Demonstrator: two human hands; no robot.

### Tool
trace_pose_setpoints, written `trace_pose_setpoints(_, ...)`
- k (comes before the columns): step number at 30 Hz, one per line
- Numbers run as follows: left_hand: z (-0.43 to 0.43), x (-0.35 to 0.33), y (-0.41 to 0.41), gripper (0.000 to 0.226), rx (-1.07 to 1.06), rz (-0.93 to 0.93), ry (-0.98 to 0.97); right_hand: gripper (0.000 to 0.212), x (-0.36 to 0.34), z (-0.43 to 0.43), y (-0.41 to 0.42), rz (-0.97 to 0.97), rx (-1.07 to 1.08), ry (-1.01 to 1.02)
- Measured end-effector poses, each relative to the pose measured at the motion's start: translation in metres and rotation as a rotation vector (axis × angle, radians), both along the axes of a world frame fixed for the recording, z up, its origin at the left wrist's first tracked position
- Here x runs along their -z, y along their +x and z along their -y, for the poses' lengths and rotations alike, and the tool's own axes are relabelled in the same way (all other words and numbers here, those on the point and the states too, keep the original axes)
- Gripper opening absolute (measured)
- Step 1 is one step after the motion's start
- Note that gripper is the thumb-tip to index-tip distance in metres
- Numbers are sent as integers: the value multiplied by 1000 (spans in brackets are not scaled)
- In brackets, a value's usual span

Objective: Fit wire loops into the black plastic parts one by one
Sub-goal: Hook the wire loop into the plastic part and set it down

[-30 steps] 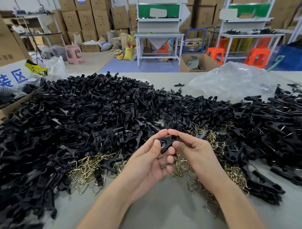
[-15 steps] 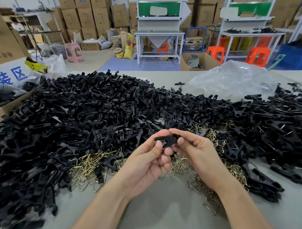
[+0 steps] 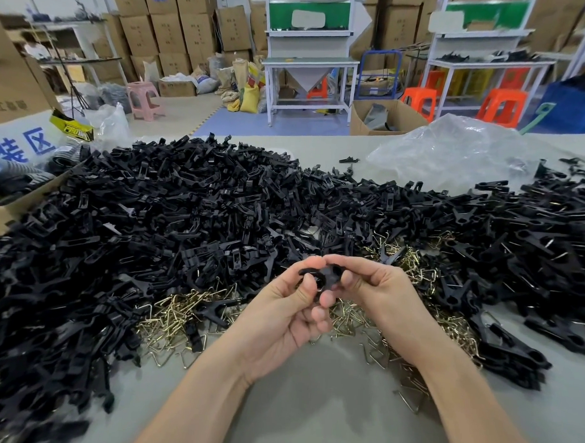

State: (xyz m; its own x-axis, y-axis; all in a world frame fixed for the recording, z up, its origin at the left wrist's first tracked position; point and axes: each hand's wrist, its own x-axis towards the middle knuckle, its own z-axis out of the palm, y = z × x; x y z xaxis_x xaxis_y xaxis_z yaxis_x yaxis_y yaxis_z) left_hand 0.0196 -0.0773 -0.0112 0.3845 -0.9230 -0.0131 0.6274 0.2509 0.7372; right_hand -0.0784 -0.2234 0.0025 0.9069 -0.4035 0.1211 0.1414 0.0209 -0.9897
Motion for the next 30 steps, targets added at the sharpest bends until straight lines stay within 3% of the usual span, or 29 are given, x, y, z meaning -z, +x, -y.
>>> trace_pose_setpoints(5,-1,-5,0,18,30,11,-17,38,-1,-2,0,-47,1,-22)
trace_pose_setpoints(16,-3,-3,2,21,-23,-76,7,26,0,-3,3,-48,71,-63)
trace_pose_setpoints(21,2,-2,-3,14,-110,-110,118,26,0,-2,2,-64,81,-121)
trace_pose_setpoints(24,3,-3,-5,17,-101,-155,61,24,0,-1,2,-49,85,-105)
trace_pose_setpoints(30,3,-1,3,24,-133,-84,87,20,-2,-2,2,-55,24,-54)
